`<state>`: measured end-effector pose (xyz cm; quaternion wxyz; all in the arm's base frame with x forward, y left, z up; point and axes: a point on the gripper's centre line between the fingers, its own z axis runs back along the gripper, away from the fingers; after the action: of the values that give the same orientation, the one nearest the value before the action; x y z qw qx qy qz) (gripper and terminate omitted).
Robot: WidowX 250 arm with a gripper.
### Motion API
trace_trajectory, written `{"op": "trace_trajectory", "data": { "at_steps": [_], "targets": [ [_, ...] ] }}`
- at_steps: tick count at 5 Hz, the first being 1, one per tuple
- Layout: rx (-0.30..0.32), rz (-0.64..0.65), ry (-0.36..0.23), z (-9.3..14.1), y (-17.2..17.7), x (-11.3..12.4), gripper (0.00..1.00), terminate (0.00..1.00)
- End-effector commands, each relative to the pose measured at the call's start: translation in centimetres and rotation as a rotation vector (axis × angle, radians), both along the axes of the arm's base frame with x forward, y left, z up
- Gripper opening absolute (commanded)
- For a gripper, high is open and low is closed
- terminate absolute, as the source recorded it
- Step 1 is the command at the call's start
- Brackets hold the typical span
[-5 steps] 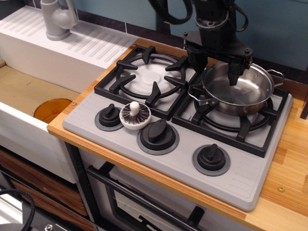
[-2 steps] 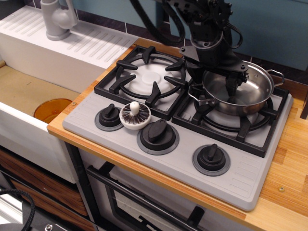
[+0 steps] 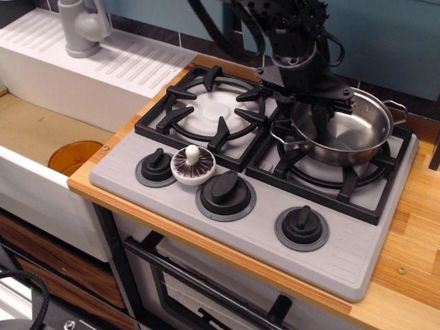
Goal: Put pot or pan on stove and put mushroom in pot or pan
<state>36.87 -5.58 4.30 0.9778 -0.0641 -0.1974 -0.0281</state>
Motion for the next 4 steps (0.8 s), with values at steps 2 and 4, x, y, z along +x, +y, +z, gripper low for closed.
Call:
{"op": "trace_trajectory", "data": {
  "at_steps": [2, 4],
  "targets": [
    [0.015, -0.007, 0.045, 3.9, 0.0, -0.3, 0.0, 0.0],
    [0.019, -0.04, 0.091, 6.7, 1.3, -0.7, 0.0, 0.0]
  ]
}}
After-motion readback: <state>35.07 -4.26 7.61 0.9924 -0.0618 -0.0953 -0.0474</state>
